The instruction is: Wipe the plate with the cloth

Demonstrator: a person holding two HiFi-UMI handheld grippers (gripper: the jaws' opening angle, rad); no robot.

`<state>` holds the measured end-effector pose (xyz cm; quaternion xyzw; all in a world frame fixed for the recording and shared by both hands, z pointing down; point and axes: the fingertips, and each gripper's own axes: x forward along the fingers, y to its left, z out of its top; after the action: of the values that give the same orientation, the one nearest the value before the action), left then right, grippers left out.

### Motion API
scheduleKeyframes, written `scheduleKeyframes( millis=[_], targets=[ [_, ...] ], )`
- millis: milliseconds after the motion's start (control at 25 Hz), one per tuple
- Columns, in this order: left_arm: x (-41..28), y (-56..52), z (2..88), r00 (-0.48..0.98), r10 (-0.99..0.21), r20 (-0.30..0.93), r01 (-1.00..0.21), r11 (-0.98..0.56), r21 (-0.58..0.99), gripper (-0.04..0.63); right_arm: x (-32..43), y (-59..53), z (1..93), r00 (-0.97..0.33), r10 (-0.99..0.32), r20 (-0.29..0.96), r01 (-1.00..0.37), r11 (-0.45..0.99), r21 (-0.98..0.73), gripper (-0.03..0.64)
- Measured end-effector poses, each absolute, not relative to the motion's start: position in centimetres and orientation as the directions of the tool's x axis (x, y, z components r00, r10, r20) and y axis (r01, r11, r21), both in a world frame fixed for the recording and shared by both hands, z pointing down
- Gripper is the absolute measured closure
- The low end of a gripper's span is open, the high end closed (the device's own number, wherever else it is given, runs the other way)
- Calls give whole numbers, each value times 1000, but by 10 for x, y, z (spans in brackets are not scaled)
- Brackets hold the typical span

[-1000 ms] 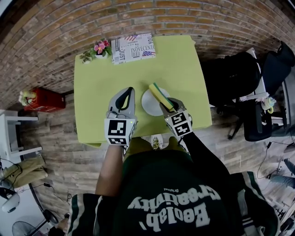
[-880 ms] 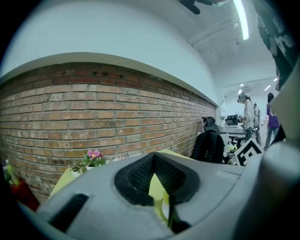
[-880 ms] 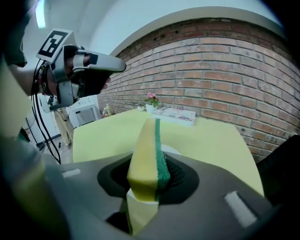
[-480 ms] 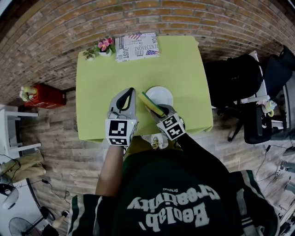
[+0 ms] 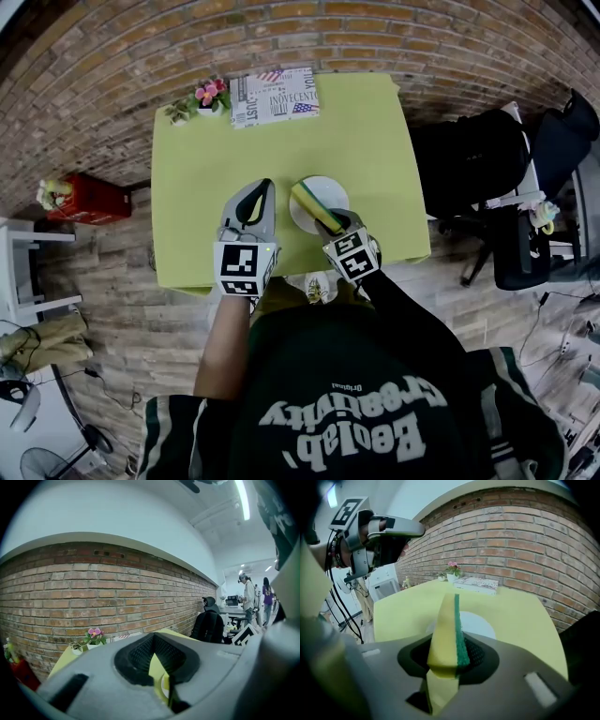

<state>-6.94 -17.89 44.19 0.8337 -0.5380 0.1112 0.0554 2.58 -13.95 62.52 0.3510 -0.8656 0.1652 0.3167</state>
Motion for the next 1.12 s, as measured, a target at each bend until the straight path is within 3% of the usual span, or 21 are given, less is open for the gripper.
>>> scheduleKeyframes(
  millis=[760, 1120],
  targets=[
    [-48, -178, 446, 435, -867, 242, -891, -453, -19, 592, 112, -155, 622, -338, -653, 678, -854, 516, 71, 486],
    [-51, -170, 450, 437, -862, 258, -889, -457, -21, 592, 85, -148, 605, -447, -652, 612, -833, 552, -20, 485]
  ],
)
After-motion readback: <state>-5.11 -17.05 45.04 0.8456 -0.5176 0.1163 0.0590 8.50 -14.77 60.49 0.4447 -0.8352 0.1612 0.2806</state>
